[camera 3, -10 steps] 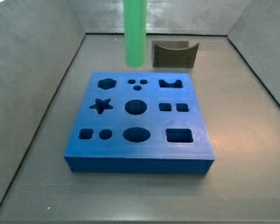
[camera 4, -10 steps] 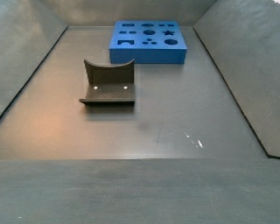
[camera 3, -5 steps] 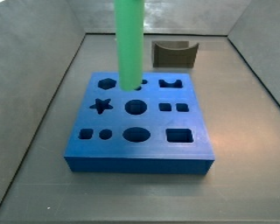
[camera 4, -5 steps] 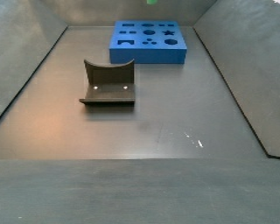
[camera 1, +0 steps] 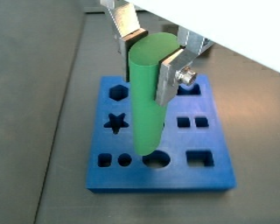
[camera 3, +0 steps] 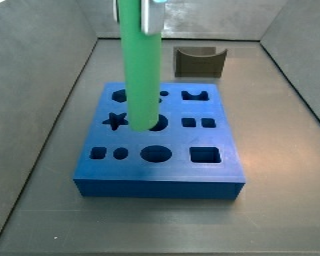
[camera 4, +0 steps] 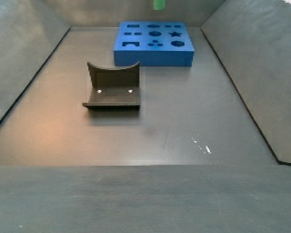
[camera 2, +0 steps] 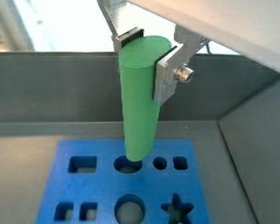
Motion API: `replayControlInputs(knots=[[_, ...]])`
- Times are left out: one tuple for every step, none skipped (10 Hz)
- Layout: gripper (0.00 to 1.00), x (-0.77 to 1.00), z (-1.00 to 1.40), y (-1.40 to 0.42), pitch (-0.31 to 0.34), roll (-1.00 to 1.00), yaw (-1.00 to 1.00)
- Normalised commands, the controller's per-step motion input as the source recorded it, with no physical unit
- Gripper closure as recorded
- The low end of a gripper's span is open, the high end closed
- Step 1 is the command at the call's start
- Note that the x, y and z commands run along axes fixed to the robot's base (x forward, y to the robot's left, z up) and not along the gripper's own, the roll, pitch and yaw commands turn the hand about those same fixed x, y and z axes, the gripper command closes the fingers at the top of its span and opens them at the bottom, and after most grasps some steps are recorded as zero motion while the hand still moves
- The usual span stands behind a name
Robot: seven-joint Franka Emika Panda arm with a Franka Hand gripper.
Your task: Insert the oval object.
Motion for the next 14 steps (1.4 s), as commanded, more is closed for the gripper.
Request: replayControlInputs(knots=[[1.00,0.00,-0.22,-0.17,0.023,0.10,-0.96],[1.00,-0.01,-0.17,-0.09,0.026,0.11,-0.99],[1.00,-0.04,-0.14,-0.04,0.026,0.13,-1.00],[1.00,-0.05,-0.13,-0.02,0.024,0.13,-1.00],[1.00,-0.05,-0.13,-0.02,0.023,0.13,-1.00],[1.00,-0.04,-0.13,-0.02,0.020,0.13,-1.00],[1.00,-0.04,-0.13,-0.01,0.014,0.13,-1.00],[1.00,-0.01,-0.11,-0.02,0.000,0.12,-1.00],[1.00,0.06,0.00,-0.11,0.000,0.02,-0.94],[1.00,0.26,0.00,-0.04,0.000,-0.03,-0.23],[1.00,0.02,-0.03,-0.01,0.000,0.00,0.00],[1.00,0.29,-0.26,0.00,-0.079,0.00,-0.45],[1.00,0.27,-0.37,0.00,-0.063,0.00,-0.44],[1.00,0.10,-0.37,0.00,-0.019,0.01,-0.37]])
